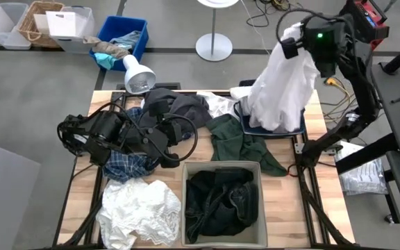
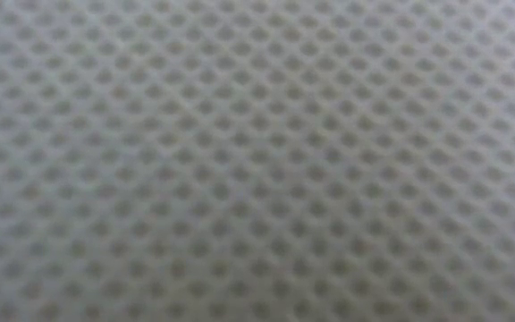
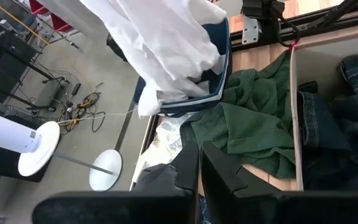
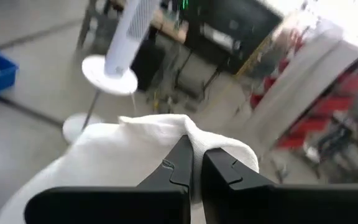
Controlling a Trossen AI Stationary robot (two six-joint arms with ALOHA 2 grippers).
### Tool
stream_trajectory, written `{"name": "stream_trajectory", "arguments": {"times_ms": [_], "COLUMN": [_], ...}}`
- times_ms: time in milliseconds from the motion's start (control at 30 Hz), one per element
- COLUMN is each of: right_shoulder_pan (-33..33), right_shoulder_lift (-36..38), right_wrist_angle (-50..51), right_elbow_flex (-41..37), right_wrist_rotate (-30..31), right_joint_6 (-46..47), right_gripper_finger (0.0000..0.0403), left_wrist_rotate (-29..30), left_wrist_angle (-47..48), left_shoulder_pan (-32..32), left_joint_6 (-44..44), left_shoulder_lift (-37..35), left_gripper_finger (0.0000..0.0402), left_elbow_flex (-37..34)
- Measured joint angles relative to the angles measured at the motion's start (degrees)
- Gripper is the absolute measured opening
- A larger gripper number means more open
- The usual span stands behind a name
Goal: Sort clothes
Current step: Put the white polo shirt into the blue laundry organizer
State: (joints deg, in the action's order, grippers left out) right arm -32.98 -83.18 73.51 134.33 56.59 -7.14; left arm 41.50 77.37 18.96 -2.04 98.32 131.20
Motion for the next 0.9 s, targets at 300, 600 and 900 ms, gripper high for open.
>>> {"name": "stream_trajectory", "arguments": {"times_ms": [300,600,900], "right_shoulder_pan": [-1.2,-2.1,-3.9], "right_shoulder_lift": [-1.2,0.3,0.9], "right_wrist_angle": [-1.6,-16.7,3.2], "right_elbow_flex": [-7.4,-14.9,-22.5], "right_wrist_rotate": [-17.1,-23.7,-36.7], "right_joint_6": [11.9,11.6,15.4], "right_gripper_finger": [0.0008,0.0008,0.0008], "left_wrist_rotate": [0.0,0.0,0.0], "left_wrist_angle": [-0.1,0.2,0.3], "left_shoulder_pan": [0.0,0.0,0.1], "left_joint_6": [1.1,-0.1,0.2], "left_shoulder_lift": [0.0,0.0,0.0], "left_gripper_finger": [0.0000,0.0000,0.0000], "left_elbow_flex": [0.0,-0.1,-0.1]}}
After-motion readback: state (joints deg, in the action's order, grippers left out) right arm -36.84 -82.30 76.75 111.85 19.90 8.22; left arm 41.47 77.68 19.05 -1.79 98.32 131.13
